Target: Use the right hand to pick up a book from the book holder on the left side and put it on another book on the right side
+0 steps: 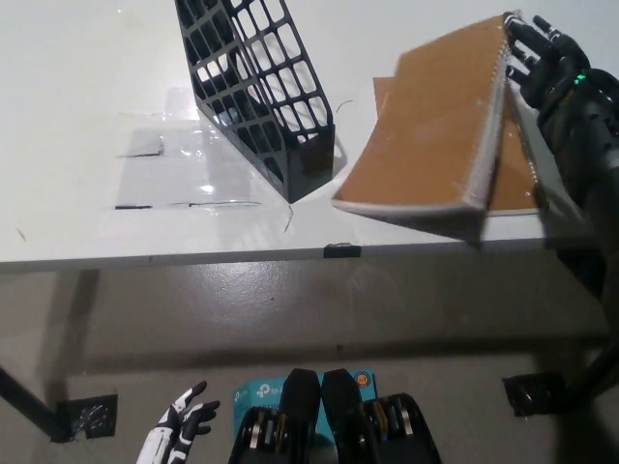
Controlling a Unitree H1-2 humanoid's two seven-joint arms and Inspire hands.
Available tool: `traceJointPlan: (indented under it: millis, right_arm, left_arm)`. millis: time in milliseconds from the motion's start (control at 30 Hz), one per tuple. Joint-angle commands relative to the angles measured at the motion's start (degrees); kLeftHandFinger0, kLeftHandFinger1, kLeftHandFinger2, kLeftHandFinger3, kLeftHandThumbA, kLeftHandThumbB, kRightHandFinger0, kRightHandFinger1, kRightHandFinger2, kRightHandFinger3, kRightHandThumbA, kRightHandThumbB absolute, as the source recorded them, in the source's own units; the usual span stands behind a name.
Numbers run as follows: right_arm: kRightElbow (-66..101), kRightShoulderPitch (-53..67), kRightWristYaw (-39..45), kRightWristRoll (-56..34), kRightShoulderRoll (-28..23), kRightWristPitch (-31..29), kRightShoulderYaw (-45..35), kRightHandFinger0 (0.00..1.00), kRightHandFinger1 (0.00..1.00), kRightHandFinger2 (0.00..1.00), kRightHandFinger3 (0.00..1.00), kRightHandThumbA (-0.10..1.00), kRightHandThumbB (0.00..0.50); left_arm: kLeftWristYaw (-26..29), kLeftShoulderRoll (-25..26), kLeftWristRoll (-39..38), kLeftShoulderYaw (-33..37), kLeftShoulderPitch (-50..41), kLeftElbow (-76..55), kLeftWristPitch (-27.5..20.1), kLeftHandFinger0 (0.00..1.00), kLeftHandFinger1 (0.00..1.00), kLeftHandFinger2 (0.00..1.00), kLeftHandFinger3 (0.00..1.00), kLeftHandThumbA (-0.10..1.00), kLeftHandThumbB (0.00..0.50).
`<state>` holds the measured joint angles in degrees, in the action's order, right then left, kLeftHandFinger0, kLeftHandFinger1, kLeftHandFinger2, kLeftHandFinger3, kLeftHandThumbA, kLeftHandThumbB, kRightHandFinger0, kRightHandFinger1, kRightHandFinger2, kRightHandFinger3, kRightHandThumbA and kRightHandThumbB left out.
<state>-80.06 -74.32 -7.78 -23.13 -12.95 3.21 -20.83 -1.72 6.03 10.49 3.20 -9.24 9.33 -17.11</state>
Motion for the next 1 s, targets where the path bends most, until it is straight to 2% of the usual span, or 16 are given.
traceJointPlan:
  millis: [0, 67, 167, 300, 467, 600, 633, 667, 767, 833, 867, 933, 967]
  right_arm:
    - [1.16, -5.25, 2.95, 2.13, -1.23, -8.88, 1.56, 1.0, 1.0, 1.0, 1.0, 0.36, 0.141]
    - [1.14, -5.21, 3.71, 2.41, -1.5, -8.83, 2.04, 1.0, 1.0, 1.0, 1.0, 0.36, 0.14]
    - [1.0, -5.1, 4.38, 2.9, -1.69, -9.29, 2.78, 1.0, 1.0, 1.0, 1.0, 0.35, 0.144]
    - [0.98, -4.91, 6.37, 3.52, -2.3, -9.27, 3.93, 1.0, 1.0, 1.0, 1.0, 0.38, 0.145]
    - [0.98, -5.27, 7.45, 3.08, -3.04, -7.76, 3.86, 1.0, 1.0, 1.0, 1.0, 0.41, 0.146]
    - [1.42, -6.12, 7.88, 4.37, -3.93, -8.13, 5.18, 1.0, 1.0, 1.0, 1.0, 0.56, 0.194]
    - [1.82, -6.22, 8.19, 5.01, -4.15, -8.54, 5.84, 1.0, 1.0, 1.0, 1.0, 0.59, 0.183]
    - [2.7, -6.5, 8.95, 5.87, -4.45, -10.07, 6.72, 1.0, 1.0, 1.0, 1.0, 0.61, 0.173]
    - [6.11, -6.61, 10.82, 5.88, -4.89, -10.97, 7.47, 1.0, 1.0, 1.0, 1.0, 0.63, 0.209]
    - [13.42, -5.14, 12.39, 4.8, -4.56, -10.06, 7.09, 1.0, 1.0, 1.0, 1.0, 0.64, 0.247]
    - [23.55, -1.88, 12.83, 3.51, -3.57, -7.83, 6.75, 1.0, 1.0, 1.0, 1.0, 0.62, 0.276]
    - [44.12, 5.59, 12.66, 3.57, -2.55, -2.54, 8.77, 1.0, 1.0, 1.0, 1.0, 0.68, 0.296]
    - [45.44, 5.87, 12.59, 3.62, -2.49, -2.11, 8.9, 1.0, 1.0, 1.0, 1.0, 0.68, 0.297]
  left_arm:
    - [0.95, 0.39, 0.9, 0.24, -0.8, -1.67, -2.3, 0.79, 0.8, 0.78, 0.89, 1.0, 0.09]
    - [1.0, 0.3, 0.54, 0.15, -0.48, -1.07, -3.28, 0.78, 0.79, 0.77, 0.89, 1.0, 0.09]
    - [0.43, 0.14, -0.67, -0.02, -0.53, -1.26, -2.54, 0.81, 0.8, 0.78, 0.89, 0.99, 0.12]
    - [0.77, 0.2, 0.24, 0.18, -0.3, -1.15, -2.9, 0.81, 0.81, 0.79, 0.89, 0.99, 0.105]
    - [0.73, -0.1, -0.11, 0.15, -0.09, -1.08, -2.71, 0.76, 0.78, 0.77, 0.88, 0.98, 0.105]
    - [0.83, -0.21, 0.03, 0.02, 0.44, -1.33, -1.79, 0.74, 0.78, 0.77, 0.89, 0.99, 0.113]
    - [0.67, -0.31, -0.42, -0.04, 0.44, -1.38, -1.63, 0.74, 0.78, 0.76, 0.88, 0.97, 0.117]
    - [0.78, -0.21, -0.37, -0.2, 0.66, -1.38, -1.6, 0.73, 0.77, 0.76, 0.88, 0.97, 0.115]
    - [0.72, -0.21, -0.57, -0.33, 1.32, -1.28, -1.49, 0.71, 0.75, 0.75, 0.86, 0.97, 0.115]
    - [0.53, -0.25, -0.73, -0.39, 1.82, -1.75, -0.68, 0.7, 0.75, 0.75, 0.87, 0.97, 0.124]
    - [0.46, -0.31, -1.08, -0.52, 1.97, -2.12, -0.37, 0.7, 0.75, 0.75, 0.87, 0.96, 0.124]
    - [0.62, -0.04, -0.87, -0.74, 2.93, -2.28, -0.49, 0.71, 0.75, 0.75, 0.88, 0.96, 0.112]
    - [0.64, 0.03, -0.9, -0.83, 3.22, -2.32, -0.39, 0.72, 0.75, 0.75, 0.88, 0.96, 0.113]
